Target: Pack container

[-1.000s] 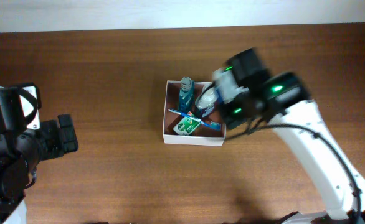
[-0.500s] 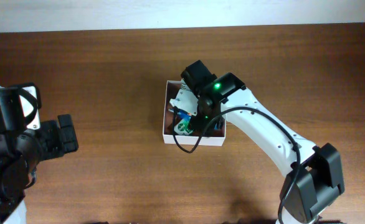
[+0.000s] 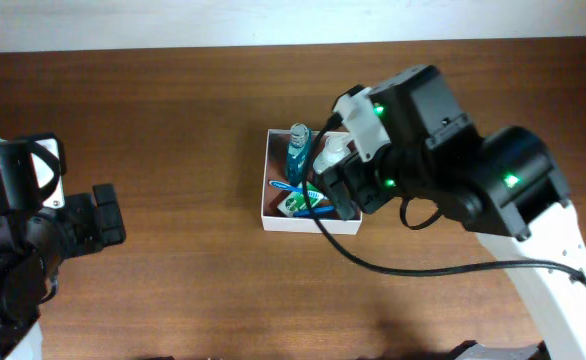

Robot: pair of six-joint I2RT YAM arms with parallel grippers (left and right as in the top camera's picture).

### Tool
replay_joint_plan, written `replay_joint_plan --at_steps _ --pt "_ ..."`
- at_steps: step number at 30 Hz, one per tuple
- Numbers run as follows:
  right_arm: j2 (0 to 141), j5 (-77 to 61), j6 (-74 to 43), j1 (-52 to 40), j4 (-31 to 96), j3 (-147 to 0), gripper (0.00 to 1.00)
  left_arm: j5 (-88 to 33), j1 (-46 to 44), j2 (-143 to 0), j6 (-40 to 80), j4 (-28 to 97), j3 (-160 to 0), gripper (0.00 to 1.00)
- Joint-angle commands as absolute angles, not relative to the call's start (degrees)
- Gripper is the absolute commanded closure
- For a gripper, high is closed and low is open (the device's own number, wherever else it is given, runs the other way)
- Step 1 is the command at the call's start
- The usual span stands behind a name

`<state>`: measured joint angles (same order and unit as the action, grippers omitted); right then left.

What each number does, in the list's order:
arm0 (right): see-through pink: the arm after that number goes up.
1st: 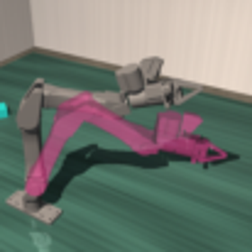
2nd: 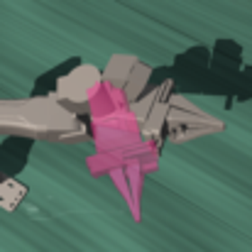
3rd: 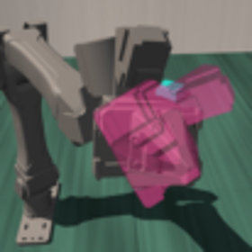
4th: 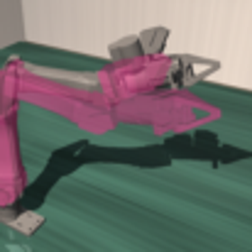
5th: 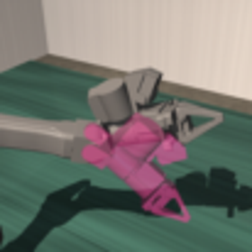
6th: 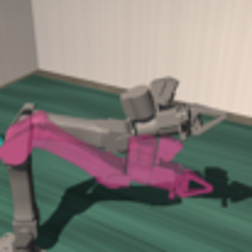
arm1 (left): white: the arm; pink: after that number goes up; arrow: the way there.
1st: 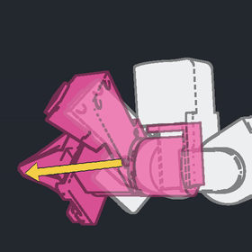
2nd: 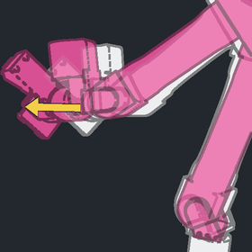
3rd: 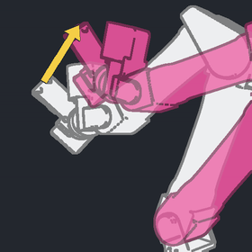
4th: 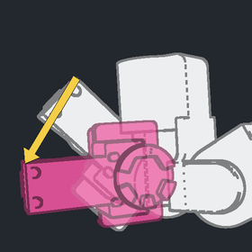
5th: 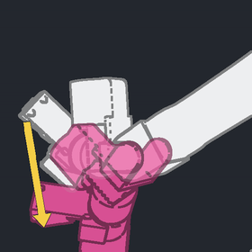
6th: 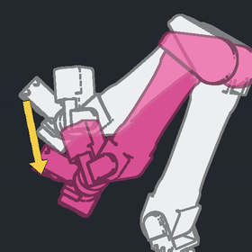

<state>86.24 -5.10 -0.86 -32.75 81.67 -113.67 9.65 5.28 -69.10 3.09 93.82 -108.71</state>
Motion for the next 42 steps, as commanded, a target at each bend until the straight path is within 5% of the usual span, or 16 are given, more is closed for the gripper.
replay_joint_plan --at_steps 1,9,13,20,30,42 --pt "81.97 -3.77 -4.93 -27.16 79.48 -113.86 0.01 9.41 5.58 -68.93 3.86 93.93 -108.97 0.01" --pt "64.6 -3.79 -0.43 -4.91 79.0 -113.01 0.01 9.41 5.58 -68.9 3.86 93.95 -108.95 0.01" --pt "50.52 -3.14 -0.43 3.6 73.6 -100.38 0.01 9.41 5.58 -69.19 3.86 93.93 -108.95 0.01" --pt "25.93 -6.15 -0.51 5.43 54.22 -59.27 0.01 9.41 5.58 -69.3 3.86 93.93 -108.95 0.01" --pt "4.27 -7.57 -5.69 5.43 37.32 -19.07 0.01 9.41 5.58 -69.3 3.86 93.93 -108.95 0.0" --pt "0.19 -7.31 -5.63 5.28 33.58 -8.84 0.01 9.41 5.58 -69.3 3.86 93.93 -108.95 0.01"
